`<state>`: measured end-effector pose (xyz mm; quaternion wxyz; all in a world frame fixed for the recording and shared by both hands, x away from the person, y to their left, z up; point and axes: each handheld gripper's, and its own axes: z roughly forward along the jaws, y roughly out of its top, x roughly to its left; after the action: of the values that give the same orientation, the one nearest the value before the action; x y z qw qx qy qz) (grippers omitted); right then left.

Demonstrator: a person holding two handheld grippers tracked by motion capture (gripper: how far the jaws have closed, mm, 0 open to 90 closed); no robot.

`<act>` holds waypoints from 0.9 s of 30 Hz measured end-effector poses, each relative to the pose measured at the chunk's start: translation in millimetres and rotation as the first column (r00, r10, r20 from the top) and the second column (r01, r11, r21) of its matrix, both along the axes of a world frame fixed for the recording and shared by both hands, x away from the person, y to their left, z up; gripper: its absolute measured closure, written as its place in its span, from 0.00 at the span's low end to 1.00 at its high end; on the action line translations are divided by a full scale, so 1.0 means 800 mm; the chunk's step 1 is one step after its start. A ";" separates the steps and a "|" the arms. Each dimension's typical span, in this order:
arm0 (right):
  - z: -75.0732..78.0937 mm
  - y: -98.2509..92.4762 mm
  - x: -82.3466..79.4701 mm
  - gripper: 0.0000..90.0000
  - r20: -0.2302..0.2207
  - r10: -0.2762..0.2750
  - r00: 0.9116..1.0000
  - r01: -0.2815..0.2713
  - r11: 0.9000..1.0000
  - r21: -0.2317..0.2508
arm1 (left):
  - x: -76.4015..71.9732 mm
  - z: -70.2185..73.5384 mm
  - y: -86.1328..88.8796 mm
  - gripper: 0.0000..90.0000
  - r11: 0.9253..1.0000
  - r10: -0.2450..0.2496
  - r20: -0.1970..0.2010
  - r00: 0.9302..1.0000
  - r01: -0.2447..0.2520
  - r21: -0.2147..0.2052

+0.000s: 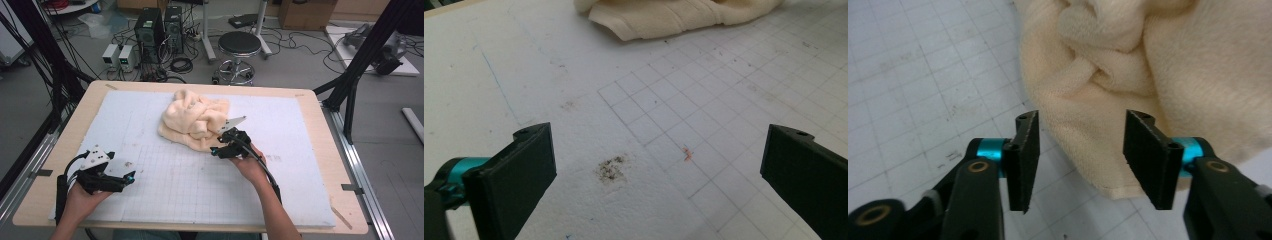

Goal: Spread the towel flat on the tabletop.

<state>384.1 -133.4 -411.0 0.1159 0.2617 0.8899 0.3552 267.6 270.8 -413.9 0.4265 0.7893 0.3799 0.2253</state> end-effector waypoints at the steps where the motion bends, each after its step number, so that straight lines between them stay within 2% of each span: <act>1: -0.003 0.001 0.001 0.59 -0.006 0.001 1.000 -0.001 1.000 -0.011 | 0.000 0.000 0.000 0.02 1.000 0.000 0.000 1.000 0.000 0.000; 7: -0.019 0.009 0.008 0.75 -0.016 0.006 1.000 -0.007 0.997 -0.073 | 0.000 -0.001 0.000 0.02 1.000 -0.004 0.000 1.000 0.004 0.010; 11: -0.022 0.011 0.010 0.82 -0.007 0.004 1.000 -0.004 0.996 -0.085 | 0.001 0.000 0.000 0.02 1.000 -0.006 -0.002 1.000 0.006 0.008; 12: -0.022 0.011 0.010 0.88 -0.008 0.001 1.000 -0.002 0.996 -0.086 | 0.001 0.000 0.000 0.02 1.000 -0.006 -0.003 1.000 0.006 0.010; 16: -0.019 0.011 0.008 0.95 -0.003 0.024 1.000 -0.025 0.995 -0.101 | 0.001 0.000 -0.001 0.02 1.000 -0.005 -0.005 1.000 0.005 0.008; 20: -0.012 0.006 0.003 0.95 -0.028 0.043 0.999 -0.045 0.997 -0.067 | 0.000 0.000 0.000 0.02 1.000 -0.004 -0.007 1.000 0.004 0.004; 23: 0.004 -0.001 -0.007 0.95 -0.001 0.058 0.998 -0.058 0.998 -0.038 | 0.000 0.000 0.001 0.02 1.000 -0.004 -0.010 1.000 0.004 0.006; 25: 0.015 -0.009 -0.015 0.95 -0.004 0.059 0.998 -0.059 0.998 0.001 | 0.000 0.001 0.001 0.02 1.000 -0.006 -0.013 1.000 0.006 0.010; 27: 0.024 -0.016 -0.024 0.95 0.005 0.063 0.998 -0.063 0.998 0.016 | -0.001 0.001 0.000 0.02 1.000 -0.004 -0.006 1.000 0.004 0.006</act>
<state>365.0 -146.2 -391.5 0.1044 0.2338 0.8945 0.3665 267.2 271.1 -412.8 0.4233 0.7921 0.3789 0.2231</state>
